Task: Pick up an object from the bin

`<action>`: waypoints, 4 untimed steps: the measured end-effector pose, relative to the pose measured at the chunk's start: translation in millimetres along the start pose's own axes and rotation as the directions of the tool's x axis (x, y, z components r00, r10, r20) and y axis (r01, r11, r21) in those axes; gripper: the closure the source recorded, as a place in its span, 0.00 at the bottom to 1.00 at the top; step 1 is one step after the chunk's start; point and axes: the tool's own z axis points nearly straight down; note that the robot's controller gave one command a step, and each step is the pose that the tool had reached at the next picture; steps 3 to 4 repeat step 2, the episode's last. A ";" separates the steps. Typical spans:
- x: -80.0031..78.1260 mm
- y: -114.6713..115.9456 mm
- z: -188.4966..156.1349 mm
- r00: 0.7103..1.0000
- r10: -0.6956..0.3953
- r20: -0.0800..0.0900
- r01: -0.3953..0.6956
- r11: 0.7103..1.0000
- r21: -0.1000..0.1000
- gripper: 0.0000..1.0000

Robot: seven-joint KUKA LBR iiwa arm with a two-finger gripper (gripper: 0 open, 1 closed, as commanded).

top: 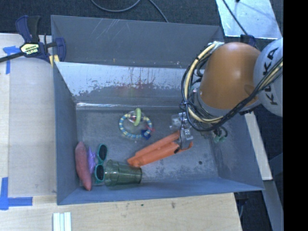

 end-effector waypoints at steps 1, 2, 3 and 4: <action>0.5 -0.1 -1.6 1.000 0.000 -0.002 0.000 1.000 0.000 1.00; -7.8 -16.5 -45.4 0.983 -0.186 0.004 0.186 0.983 0.001 1.00; -7.8 -16.5 -45.4 0.983 -0.186 0.004 0.186 0.983 0.001 1.00; -7.8 -16.5 -45.4 0.983 -0.186 0.004 0.186 0.983 0.001 1.00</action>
Offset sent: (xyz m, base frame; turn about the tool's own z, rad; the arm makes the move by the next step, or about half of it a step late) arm 0.0084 -0.0148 0.0453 -0.1882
